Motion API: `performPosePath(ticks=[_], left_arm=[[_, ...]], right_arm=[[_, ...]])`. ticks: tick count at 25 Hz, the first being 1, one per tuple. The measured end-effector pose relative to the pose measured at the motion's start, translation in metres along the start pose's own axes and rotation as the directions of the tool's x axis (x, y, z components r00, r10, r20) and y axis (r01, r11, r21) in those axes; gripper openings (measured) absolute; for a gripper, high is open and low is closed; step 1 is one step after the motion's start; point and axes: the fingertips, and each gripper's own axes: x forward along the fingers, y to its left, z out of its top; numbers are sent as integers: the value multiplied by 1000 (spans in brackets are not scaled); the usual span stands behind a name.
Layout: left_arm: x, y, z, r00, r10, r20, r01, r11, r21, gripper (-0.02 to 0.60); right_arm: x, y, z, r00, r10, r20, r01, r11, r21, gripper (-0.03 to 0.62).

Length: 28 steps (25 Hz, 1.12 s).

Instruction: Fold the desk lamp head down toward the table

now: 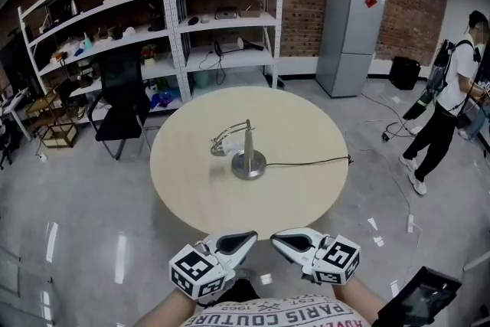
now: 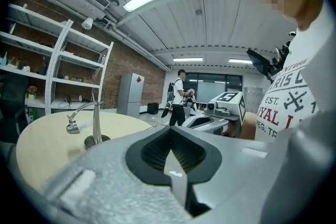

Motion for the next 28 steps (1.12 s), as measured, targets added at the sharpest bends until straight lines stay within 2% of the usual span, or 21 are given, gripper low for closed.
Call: performPosePath(ticks=[4, 11, 21, 28], left_arm=[[-8, -25, -1, 1000, 1, 12, -1, 1000, 7, -2], [-12, -35, 6, 1000, 17, 6, -17, 1000, 23, -2], [-18, -47, 0, 999, 49, 3, -49, 999, 11, -2], [-24, -65, 3, 998, 59, -5, -59, 998, 34, -2]], right_arm=[[-16, 19, 2, 1000, -7, 20, 6, 1000, 29, 2], [-22, 24, 20, 999, -28, 39, 28, 999, -16, 2], [-32, 34, 14, 999, -21, 40, 22, 999, -23, 2], [-46, 48, 19, 998, -24, 63, 26, 999, -39, 2]])
